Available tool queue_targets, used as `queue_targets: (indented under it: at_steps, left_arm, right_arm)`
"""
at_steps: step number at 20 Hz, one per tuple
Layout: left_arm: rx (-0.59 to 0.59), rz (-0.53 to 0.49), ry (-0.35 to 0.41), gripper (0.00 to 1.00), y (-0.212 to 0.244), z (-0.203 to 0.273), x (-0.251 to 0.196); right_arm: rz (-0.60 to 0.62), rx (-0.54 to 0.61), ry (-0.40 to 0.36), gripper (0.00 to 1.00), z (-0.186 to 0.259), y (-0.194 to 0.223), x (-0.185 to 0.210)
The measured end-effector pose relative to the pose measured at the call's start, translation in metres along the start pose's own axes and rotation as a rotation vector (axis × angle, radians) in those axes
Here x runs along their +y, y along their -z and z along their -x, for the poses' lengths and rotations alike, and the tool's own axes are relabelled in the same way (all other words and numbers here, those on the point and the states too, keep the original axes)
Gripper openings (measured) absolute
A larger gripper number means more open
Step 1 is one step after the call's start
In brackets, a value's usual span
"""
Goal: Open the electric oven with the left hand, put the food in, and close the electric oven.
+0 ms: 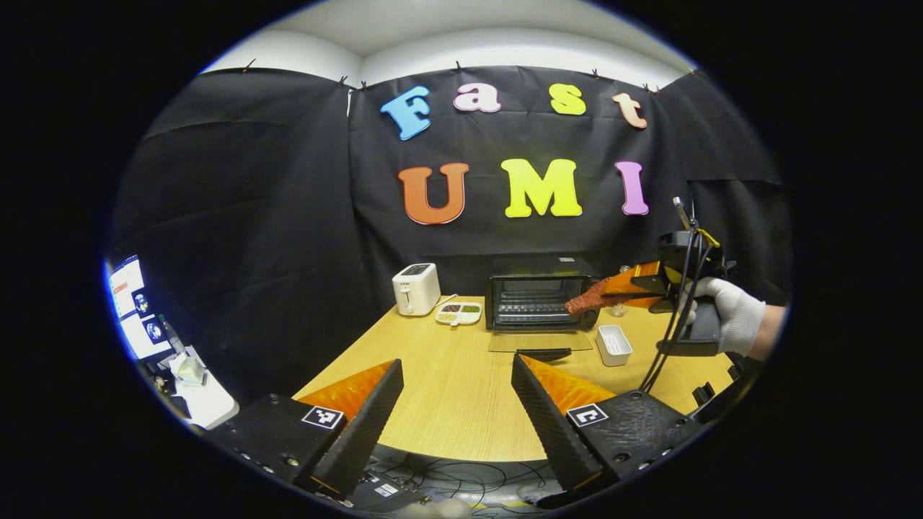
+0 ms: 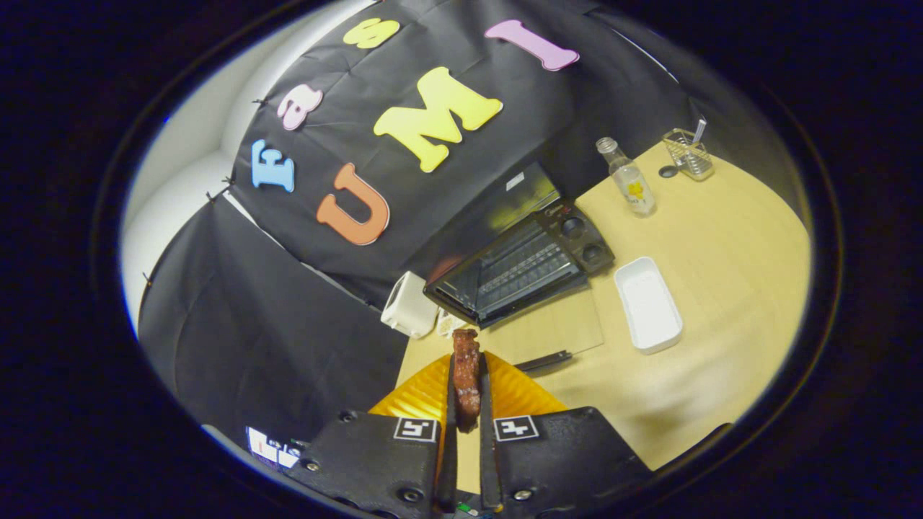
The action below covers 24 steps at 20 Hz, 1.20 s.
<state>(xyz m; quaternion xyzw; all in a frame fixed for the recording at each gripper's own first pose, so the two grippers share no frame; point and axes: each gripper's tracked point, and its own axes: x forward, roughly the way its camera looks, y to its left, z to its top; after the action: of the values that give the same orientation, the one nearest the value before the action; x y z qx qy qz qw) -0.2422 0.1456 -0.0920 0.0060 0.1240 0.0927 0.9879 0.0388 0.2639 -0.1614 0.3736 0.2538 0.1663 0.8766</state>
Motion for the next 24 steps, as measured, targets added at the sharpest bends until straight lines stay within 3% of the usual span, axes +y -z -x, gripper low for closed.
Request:
queue_targets:
  at_steps: [1,7,14,20,24]
  left_arm:
    - [0.003,-0.001,-0.005,1.00,-0.002,-0.003,0.005]
    - [0.030,-0.025,-0.044,0.96,-0.019,-0.034,0.027]
    - [0.068,-0.015,-0.070,0.96,-0.029,-0.086,0.032]
    - [0.097,-0.006,-0.080,0.96,-0.029,-0.124,0.038]
    - [0.117,0.008,-0.086,0.96,-0.022,-0.131,0.041]
  right_arm:
    - [-0.022,-0.007,0.010,0.16,-0.015,0.002,0.001]
    - [-0.177,-0.093,0.087,0.15,-0.125,-0.009,-0.023]
    - [-0.219,-0.186,0.172,0.16,-0.234,-0.043,-0.050]
    - [-0.108,-0.274,0.227,0.16,-0.292,-0.079,-0.059]
    - [-0.071,-0.261,0.258,0.17,-0.320,-0.081,-0.069]
